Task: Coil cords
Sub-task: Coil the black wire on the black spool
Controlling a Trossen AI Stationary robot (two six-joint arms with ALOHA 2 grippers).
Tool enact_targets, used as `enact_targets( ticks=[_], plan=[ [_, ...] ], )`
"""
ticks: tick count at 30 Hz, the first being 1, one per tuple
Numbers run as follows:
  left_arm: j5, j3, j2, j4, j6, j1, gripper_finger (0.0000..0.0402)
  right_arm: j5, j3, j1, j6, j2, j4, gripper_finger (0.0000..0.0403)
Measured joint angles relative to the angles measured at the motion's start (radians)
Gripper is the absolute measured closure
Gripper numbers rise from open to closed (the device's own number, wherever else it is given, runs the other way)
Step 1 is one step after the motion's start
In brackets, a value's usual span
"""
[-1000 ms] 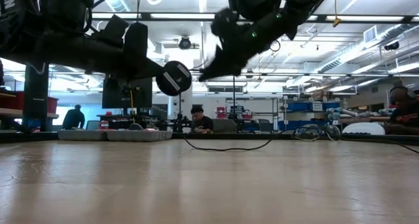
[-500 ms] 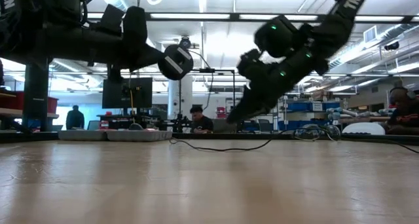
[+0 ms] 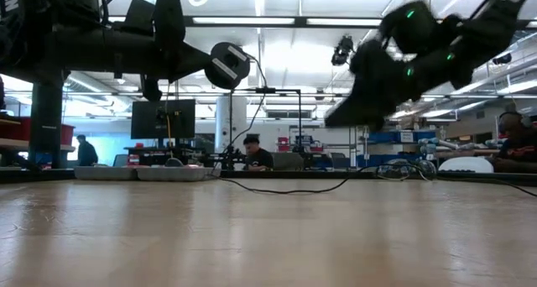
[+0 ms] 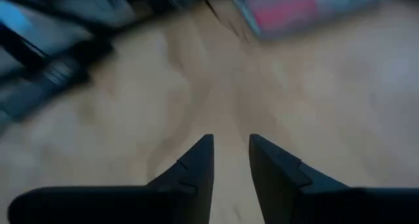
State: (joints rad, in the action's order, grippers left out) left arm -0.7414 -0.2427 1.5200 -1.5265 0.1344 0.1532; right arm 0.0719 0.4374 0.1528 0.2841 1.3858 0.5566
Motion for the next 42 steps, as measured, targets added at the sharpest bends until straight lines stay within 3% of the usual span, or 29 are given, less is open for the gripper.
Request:
enact_targets(
  ticks=[3,6,17,24,35,42],
  plan=[
    [0.005,0.0,0.0,0.0,-0.001,0.0,0.0402,0.003,-0.036,-0.025,-0.05,-0.059,0.139,0.0307],
    [0.007,0.0,0.0,0.002,-0.019,0.0,0.0402,-0.033,-0.053,-0.045,-0.064,-0.031,0.314,0.0307],
    [0.041,0.0,0.0,0.003,-0.052,0.0,0.0401,0.037,0.174,-0.08,-0.077,0.39,0.602,0.031],
    [0.112,-0.001,0.0,0.007,-0.053,0.0,0.0402,0.079,0.305,-0.034,-0.075,0.464,0.551,0.0314],
    [0.13,-0.001,0.0,0.034,-0.053,0.0,0.0402,0.192,0.362,-0.007,-0.075,0.462,0.502,0.0324],
    [0.124,-0.001,-0.001,0.055,-0.047,0.0,0.0402,0.213,0.365,0.0,-0.086,0.462,0.499,0.039]
  ],
)
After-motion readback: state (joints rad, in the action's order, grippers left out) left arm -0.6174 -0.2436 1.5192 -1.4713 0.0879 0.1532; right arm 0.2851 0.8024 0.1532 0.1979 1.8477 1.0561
